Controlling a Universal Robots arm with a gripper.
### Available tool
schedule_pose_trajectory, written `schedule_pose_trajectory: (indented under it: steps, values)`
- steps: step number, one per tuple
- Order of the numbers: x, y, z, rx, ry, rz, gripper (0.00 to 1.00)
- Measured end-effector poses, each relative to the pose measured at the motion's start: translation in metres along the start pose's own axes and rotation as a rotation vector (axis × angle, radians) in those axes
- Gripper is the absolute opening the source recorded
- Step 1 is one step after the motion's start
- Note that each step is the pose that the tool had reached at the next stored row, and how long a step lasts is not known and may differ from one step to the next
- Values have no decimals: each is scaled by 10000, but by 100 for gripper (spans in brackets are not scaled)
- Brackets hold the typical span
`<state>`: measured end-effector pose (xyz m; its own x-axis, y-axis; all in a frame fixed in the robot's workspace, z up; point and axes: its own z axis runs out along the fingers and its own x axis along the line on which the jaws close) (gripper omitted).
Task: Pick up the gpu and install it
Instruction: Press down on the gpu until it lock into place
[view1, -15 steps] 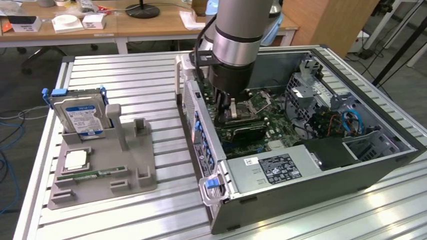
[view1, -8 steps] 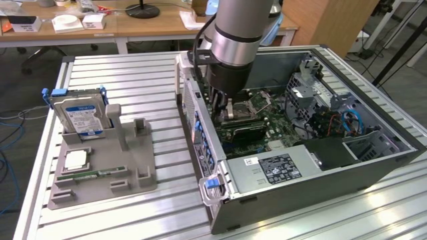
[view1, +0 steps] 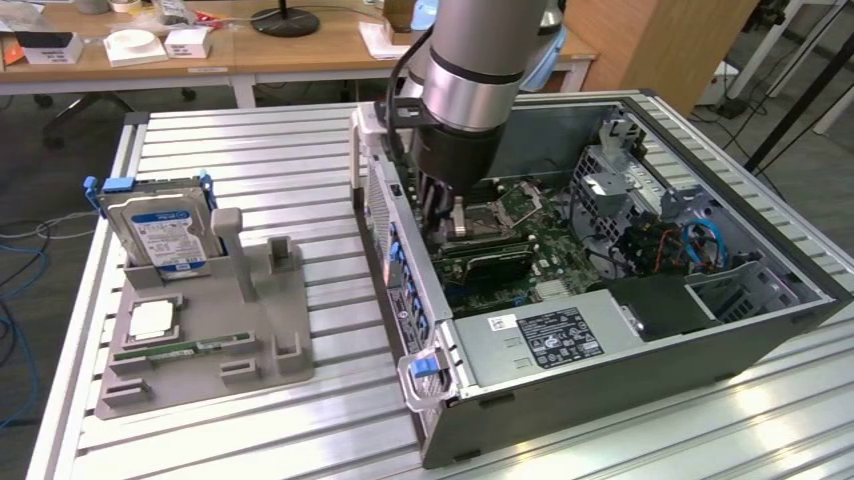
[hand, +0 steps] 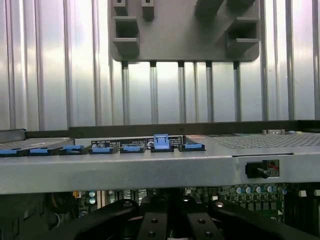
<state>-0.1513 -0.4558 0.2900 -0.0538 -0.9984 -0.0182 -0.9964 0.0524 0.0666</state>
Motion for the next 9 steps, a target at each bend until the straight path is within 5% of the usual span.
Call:
schedule_pose_trajectory:
  steps: [3, 9]
  values:
    - [-6, 2, 0, -127, -3, 4, 11]
    - [-13, 5, -32, -135, -3, 6, 11]
